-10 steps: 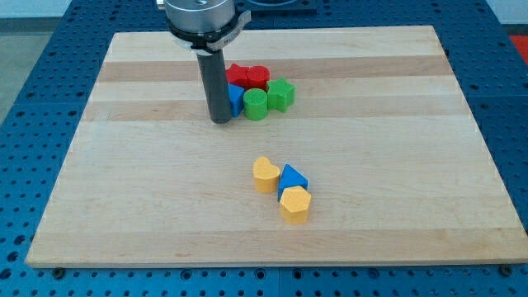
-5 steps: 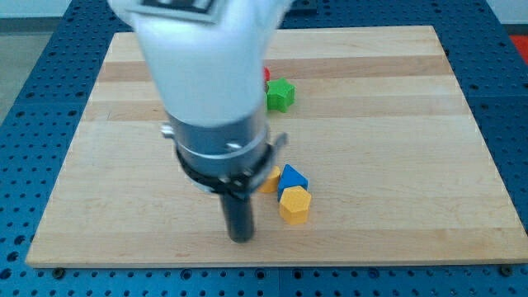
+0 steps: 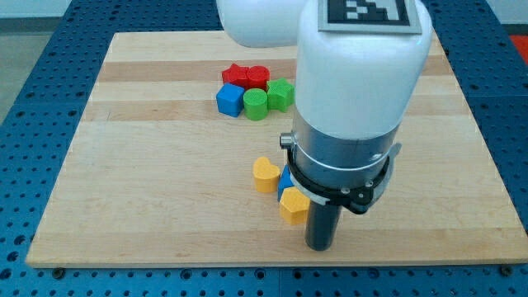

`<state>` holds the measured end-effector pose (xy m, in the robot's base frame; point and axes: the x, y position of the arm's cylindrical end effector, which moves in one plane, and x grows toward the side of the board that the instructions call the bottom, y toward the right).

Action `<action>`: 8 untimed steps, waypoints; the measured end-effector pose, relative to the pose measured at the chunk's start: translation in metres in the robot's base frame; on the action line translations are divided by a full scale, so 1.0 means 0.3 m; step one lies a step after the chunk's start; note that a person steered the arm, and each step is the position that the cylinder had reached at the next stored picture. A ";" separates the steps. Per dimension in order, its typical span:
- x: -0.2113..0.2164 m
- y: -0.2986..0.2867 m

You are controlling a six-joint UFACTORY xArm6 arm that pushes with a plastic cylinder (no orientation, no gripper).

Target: Move blue triangle into the green blocks

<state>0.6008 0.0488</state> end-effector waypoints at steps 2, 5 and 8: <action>-0.171 -0.045; -0.435 -0.197; -0.646 -0.260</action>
